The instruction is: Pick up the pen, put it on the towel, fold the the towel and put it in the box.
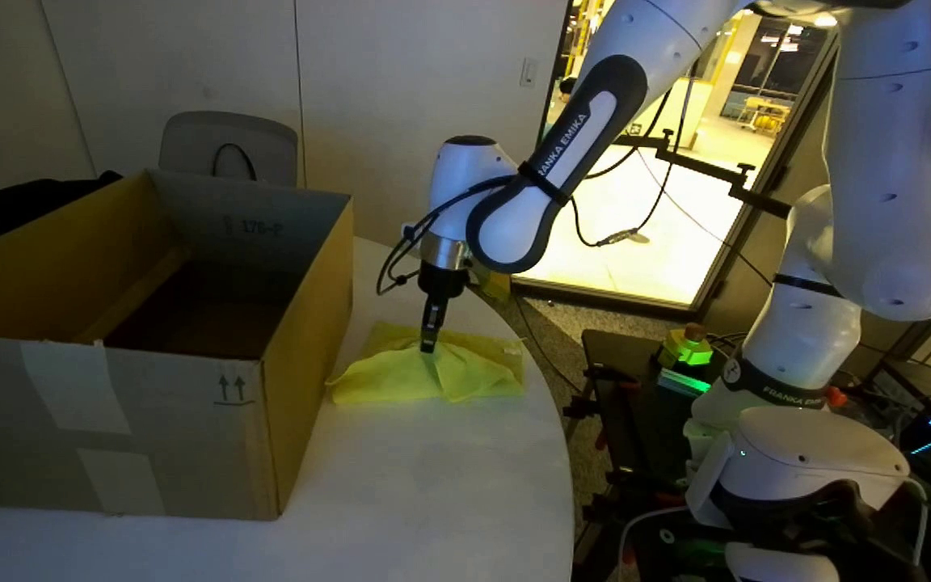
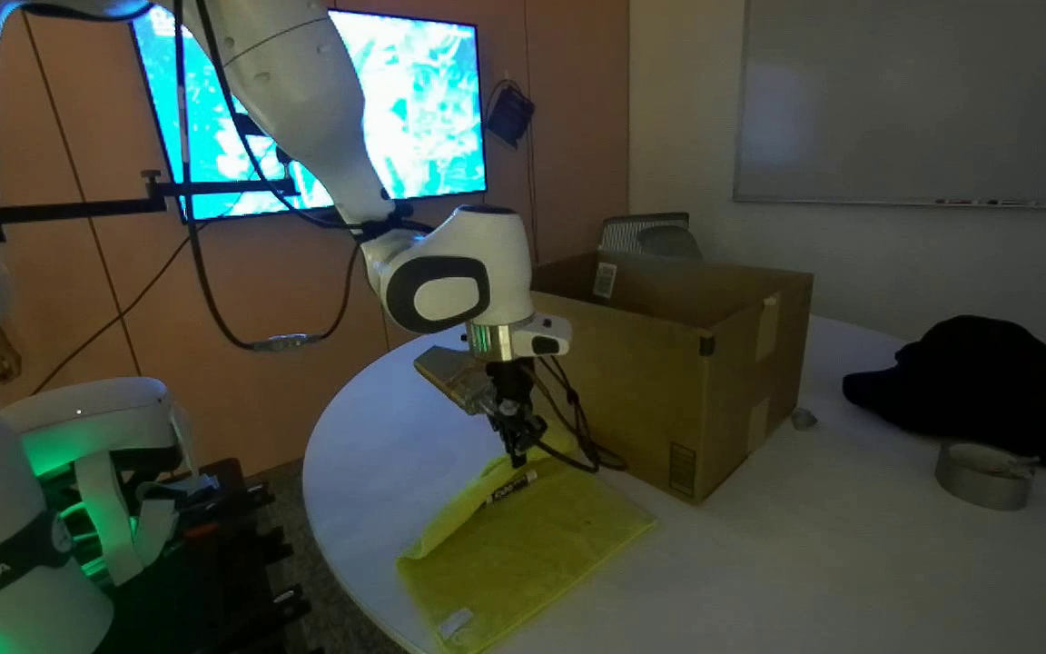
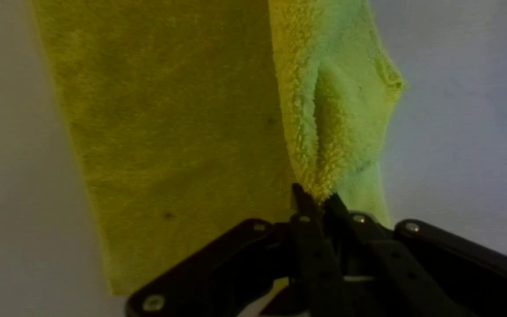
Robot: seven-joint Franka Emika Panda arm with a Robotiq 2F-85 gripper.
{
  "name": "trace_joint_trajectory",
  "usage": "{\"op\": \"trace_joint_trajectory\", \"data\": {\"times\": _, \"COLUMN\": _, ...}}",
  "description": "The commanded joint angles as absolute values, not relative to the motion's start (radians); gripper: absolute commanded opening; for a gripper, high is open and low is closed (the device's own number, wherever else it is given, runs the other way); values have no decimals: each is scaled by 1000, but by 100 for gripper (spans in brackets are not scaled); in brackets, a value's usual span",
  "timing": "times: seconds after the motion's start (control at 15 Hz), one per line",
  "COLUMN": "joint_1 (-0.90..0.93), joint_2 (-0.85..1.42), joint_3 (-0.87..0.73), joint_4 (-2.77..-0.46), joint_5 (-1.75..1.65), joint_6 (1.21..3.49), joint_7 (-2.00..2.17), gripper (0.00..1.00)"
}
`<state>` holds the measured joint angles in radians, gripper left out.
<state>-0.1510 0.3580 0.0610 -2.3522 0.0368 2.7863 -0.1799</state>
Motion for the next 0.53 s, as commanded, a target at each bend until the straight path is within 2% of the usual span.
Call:
{"op": "trace_joint_trajectory", "data": {"times": 0.0, "joint_1": -217, "joint_2": 336, "joint_3": 37, "joint_4": -2384, "joint_5": 125, "joint_6": 2807, "joint_7": -189, "gripper": 10}}
{"op": "trace_joint_trajectory", "data": {"times": 0.33, "joint_1": -266, "joint_2": 358, "joint_3": -8, "joint_4": -2382, "joint_5": 194, "joint_6": 2791, "joint_7": -156, "gripper": 11}}
{"op": "trace_joint_trajectory", "data": {"times": 0.4, "joint_1": -272, "joint_2": 361, "joint_3": -10, "joint_4": -2382, "joint_5": 201, "joint_6": 2785, "joint_7": -156, "gripper": 35}}
{"op": "trace_joint_trajectory", "data": {"times": 0.47, "joint_1": -276, "joint_2": 360, "joint_3": -13, "joint_4": -2386, "joint_5": 204, "joint_6": 2784, "joint_7": -160, "gripper": 36}}
